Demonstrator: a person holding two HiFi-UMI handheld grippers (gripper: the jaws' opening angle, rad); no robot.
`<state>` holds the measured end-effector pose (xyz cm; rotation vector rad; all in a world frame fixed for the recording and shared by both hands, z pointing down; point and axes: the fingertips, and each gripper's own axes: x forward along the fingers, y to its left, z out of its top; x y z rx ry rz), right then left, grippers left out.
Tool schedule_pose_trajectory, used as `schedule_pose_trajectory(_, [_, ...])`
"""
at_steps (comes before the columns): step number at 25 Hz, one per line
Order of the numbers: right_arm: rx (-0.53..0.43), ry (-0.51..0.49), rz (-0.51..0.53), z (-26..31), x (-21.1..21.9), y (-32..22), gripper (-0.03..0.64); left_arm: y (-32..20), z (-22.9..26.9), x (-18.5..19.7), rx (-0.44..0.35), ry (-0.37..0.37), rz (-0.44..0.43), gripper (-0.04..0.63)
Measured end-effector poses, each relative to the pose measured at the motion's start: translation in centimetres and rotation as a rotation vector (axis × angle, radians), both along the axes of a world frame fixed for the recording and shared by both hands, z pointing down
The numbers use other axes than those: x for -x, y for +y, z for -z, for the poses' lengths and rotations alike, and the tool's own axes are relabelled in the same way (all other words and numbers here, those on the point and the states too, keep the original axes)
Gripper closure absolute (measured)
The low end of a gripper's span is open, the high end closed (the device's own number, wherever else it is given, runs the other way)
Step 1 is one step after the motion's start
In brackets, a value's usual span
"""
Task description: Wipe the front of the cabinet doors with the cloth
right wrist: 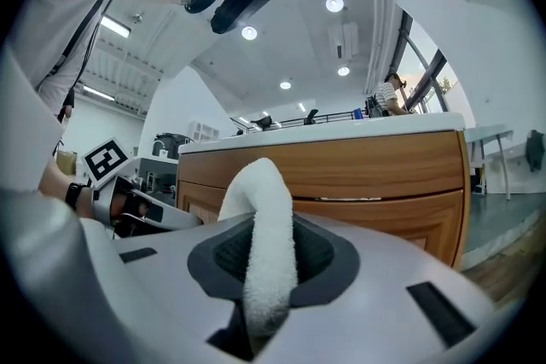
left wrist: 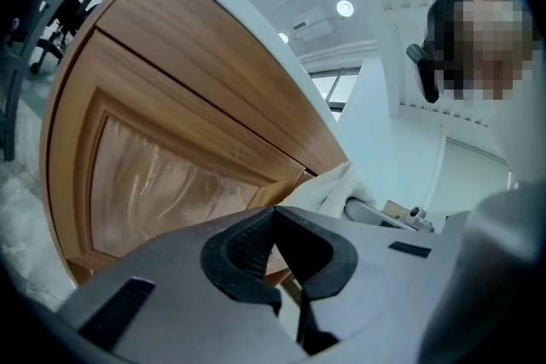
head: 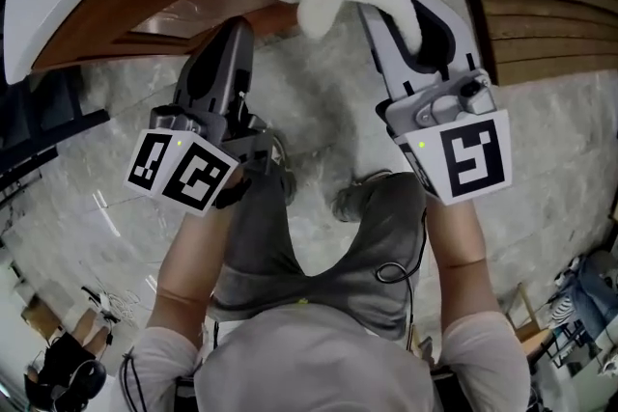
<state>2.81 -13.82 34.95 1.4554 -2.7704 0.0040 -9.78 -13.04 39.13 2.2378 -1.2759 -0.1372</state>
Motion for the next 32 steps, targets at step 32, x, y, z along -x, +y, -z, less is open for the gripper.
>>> schedule_pose_trajectory(32, [-0.259,0.002,0.004,-4.0,-2.6,-3.2,0.535,-1.3,-5.8,-0.9,-0.228,0.036,0.043,0.578])
